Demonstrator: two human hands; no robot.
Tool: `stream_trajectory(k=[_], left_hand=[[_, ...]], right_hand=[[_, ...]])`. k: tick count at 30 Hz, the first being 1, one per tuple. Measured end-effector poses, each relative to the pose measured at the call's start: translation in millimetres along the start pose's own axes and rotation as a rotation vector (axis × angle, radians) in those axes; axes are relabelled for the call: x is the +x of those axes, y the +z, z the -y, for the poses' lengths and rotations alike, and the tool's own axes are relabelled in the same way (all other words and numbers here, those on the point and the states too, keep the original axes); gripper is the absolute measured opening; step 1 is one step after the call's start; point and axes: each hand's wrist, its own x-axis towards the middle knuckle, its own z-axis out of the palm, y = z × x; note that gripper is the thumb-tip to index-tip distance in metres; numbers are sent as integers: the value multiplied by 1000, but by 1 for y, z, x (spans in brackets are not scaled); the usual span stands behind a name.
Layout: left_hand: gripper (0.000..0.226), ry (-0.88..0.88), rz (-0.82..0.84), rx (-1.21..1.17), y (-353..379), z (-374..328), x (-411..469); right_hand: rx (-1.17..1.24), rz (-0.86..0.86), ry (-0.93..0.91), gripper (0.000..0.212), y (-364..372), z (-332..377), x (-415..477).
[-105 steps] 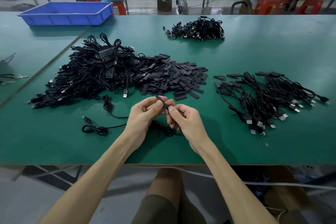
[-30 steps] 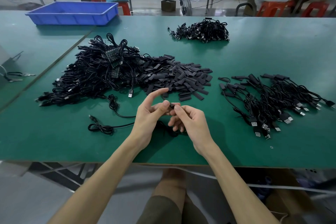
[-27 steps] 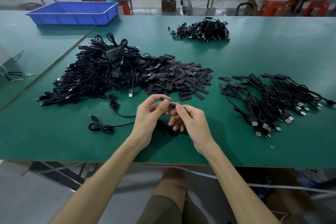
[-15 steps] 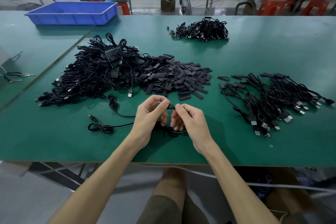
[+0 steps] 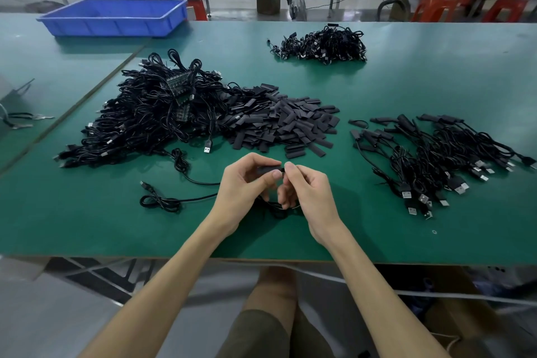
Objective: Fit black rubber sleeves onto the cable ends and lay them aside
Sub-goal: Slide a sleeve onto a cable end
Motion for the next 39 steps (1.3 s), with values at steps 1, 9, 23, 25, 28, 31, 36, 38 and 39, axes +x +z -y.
stream_trajectory(k=[1,9,23,25,28,31,36,38,39], left_hand=[[16,0,1,2,0,0,0],[20,-7,-29,-33,0,-3,-1],[19,72,-38,42,-3,-3,-1],[18,88,-36,62,-3,-3,-2],[15,113,-40,100,-3,-2,-3],[9,139,-33,158,-2,-3,-3],[7,123,-17,150,1,-2,-3],[8,100,-12,106,0,-1,-2],[9,82,-7,84,-1,0,-2]], right_hand=[[-7,1,-3,44,0,0,0],[-16,13,-14,44,-1,3,-2],[-43,20,-7,43,-1,3,-2],[-38,22,-1,42,0,3,-2],[-33,23,10,42,0,3,-2],[-24,27,17,41,0,4,-2],[-39,33,12,40,-1,4,-1],[-55,30,7,41,0,3,-1],[-61,27,1,41,0,3,-1]])
